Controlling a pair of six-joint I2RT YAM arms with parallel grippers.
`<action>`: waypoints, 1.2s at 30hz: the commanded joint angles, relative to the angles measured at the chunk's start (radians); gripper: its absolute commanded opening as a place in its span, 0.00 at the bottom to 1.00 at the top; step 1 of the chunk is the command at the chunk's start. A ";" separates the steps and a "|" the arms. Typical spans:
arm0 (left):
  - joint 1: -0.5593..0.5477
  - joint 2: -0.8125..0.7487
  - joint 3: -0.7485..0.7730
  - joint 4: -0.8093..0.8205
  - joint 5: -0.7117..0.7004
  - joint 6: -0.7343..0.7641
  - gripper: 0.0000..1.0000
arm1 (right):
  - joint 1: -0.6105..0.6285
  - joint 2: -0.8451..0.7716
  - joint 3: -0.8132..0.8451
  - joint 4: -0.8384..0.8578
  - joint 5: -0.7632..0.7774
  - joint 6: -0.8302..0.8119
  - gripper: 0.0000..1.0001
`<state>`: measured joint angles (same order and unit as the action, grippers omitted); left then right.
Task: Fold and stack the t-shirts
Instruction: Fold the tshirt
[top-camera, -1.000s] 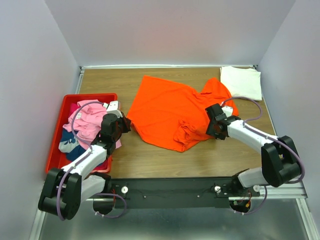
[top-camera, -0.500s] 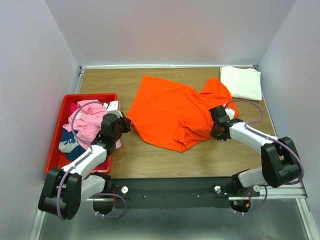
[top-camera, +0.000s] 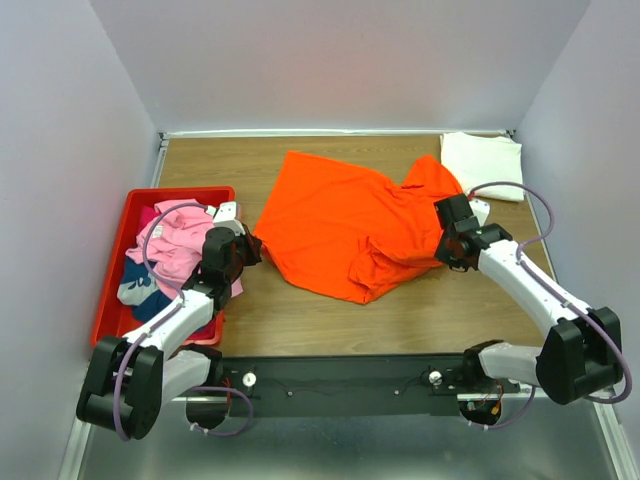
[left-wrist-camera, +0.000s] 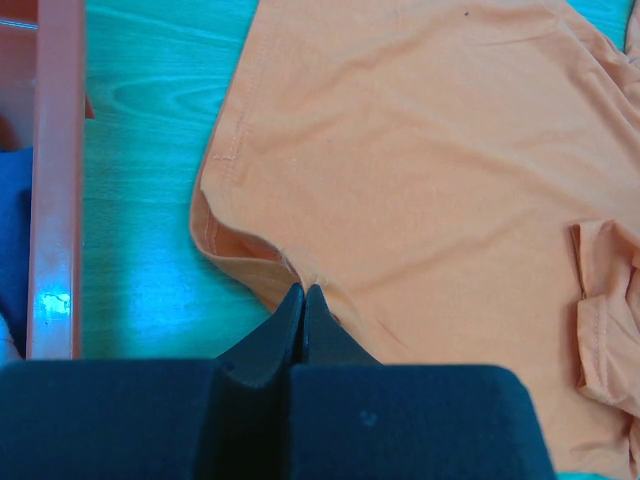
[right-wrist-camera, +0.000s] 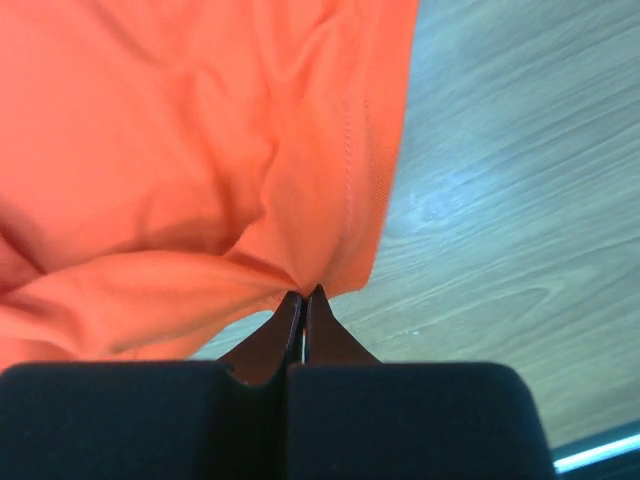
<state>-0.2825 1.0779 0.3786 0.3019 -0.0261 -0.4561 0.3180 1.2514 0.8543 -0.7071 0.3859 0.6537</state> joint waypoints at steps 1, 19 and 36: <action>0.005 -0.015 -0.014 0.020 -0.015 0.008 0.00 | -0.011 -0.032 0.071 -0.163 0.070 0.003 0.02; 0.005 -0.044 -0.026 0.017 -0.028 0.000 0.00 | -0.020 -0.064 0.235 -0.562 0.231 0.124 0.48; 0.005 -0.024 -0.020 0.025 -0.020 0.004 0.00 | 0.096 0.206 0.202 0.233 -0.288 -0.216 0.54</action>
<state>-0.2825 1.0492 0.3672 0.3054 -0.0269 -0.4564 0.3679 1.3506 1.0145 -0.6476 0.1638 0.5404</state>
